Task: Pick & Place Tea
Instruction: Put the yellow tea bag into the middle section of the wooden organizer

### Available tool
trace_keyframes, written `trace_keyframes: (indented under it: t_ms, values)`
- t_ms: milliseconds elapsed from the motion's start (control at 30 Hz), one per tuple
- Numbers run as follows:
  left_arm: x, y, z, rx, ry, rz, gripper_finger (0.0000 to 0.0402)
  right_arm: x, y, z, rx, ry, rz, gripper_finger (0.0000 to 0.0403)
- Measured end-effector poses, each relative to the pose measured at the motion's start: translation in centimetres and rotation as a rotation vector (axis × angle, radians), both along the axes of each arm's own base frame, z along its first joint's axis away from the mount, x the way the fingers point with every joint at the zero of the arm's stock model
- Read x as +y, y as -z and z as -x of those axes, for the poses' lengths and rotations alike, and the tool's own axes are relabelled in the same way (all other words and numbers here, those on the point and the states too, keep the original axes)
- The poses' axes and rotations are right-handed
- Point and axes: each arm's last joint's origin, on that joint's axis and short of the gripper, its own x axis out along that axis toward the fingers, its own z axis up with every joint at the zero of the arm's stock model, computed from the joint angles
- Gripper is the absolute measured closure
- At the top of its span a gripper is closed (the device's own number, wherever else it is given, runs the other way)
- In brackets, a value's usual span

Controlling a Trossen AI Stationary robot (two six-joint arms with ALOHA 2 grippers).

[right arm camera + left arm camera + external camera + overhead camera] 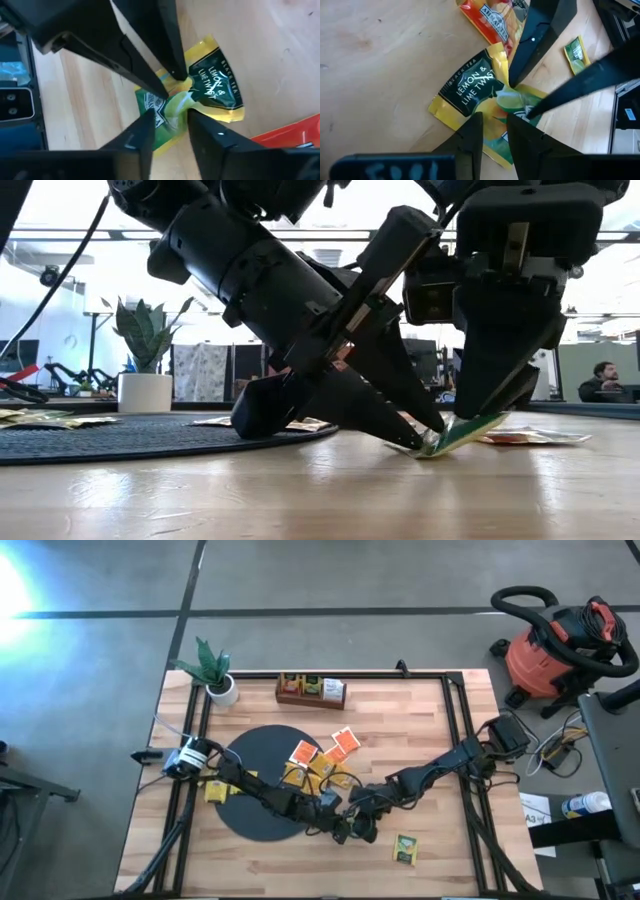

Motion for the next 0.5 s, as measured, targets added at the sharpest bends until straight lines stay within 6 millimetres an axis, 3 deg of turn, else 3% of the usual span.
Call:
trace_keyframes:
  t_ms: [200,367,500]
  values:
    - [-0.7,-0.7,-0.2,-0.010,0.013,0.004,0.0314,-0.1,0.0,-0.1,-0.020,0.024,0.039,0.0386]
    - [-1.0,-1.3,-0.1,-0.008,0.023,-0.001,0.0314,-0.1,-0.5,0.0,-0.038,0.018,0.047,0.0391]
    - [-0.7,-3.3,0.8,0.024,0.038,-0.033,0.0314,0.1,-1.9,0.4,-0.077,-0.006,0.080,0.0392]
